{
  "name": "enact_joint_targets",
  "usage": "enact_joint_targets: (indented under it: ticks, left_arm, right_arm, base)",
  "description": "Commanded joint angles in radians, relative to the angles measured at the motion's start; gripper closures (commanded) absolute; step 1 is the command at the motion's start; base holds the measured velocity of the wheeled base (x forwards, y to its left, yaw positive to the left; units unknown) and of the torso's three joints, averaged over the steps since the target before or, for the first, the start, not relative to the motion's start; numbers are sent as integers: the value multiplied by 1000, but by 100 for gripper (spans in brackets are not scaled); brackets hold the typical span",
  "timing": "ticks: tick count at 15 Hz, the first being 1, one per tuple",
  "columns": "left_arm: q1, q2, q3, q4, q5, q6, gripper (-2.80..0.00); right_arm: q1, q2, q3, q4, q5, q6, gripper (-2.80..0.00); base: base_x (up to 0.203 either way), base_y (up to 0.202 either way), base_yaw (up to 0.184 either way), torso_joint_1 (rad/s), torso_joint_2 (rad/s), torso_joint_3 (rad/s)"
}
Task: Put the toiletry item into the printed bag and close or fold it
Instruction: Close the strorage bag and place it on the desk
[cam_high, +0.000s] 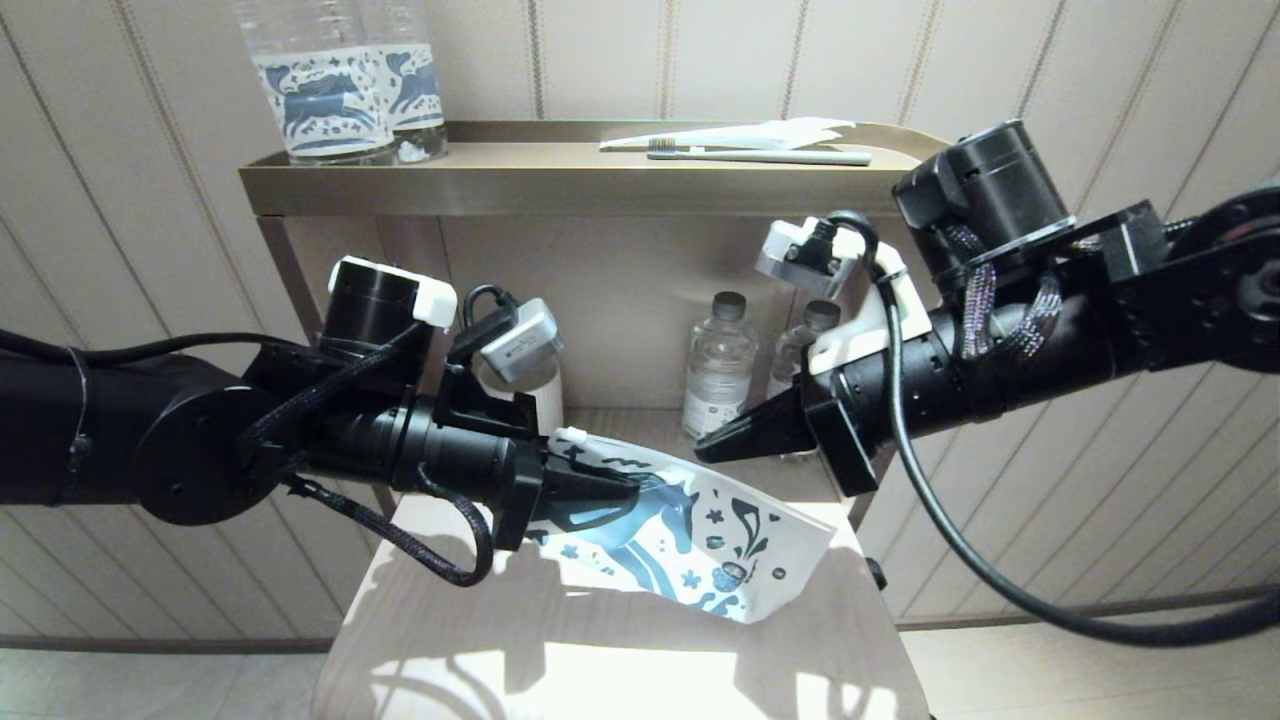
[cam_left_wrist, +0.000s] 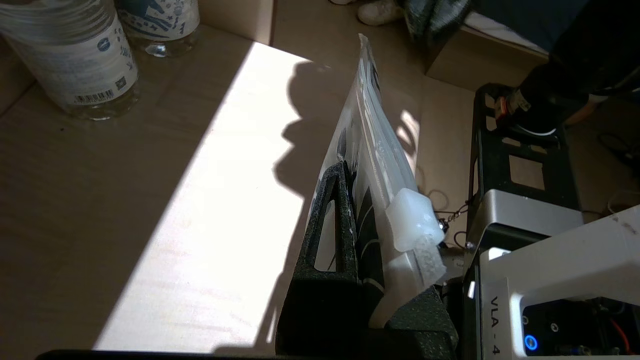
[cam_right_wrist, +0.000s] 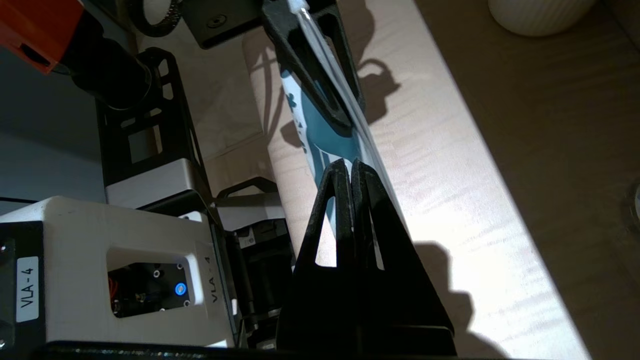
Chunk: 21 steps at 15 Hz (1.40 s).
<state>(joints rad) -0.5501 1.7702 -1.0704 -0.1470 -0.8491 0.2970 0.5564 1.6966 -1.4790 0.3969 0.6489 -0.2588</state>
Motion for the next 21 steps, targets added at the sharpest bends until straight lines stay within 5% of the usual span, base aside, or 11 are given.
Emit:
enact_joint_targets:
  ticks: [1, 2, 3, 9, 21]
  left_arm:
    - [-4, 12, -3, 3, -5, 4, 0]
    - [-6, 22, -2, 2, -5, 4, 0]
    - [-9, 26, -3, 2, -5, 4, 0]
    - [-64, 42, -16, -3, 47, -53, 0]
    - [-84, 71, -15, 0, 48, -52, 0]
  right_arm:
    - [34, -17, 61, -78, 1, -1, 0]
    - [37, -23, 69, -104, 1, -6, 0]
    - [37, -27, 81, -119, 4, -14, -280]
    - [47, -58, 194, -237, 6, -16, -280]
    - [89, -81, 403, -602, -3, -14, -280]
  base:
    - [0, 0, 0, 0, 0, 0]
    - [0, 0, 0, 0, 0, 0]
    - [0, 0, 0, 0, 0, 0]
    - [0, 0, 0, 0, 0, 0]
    - [0, 0, 0, 0, 0, 0]
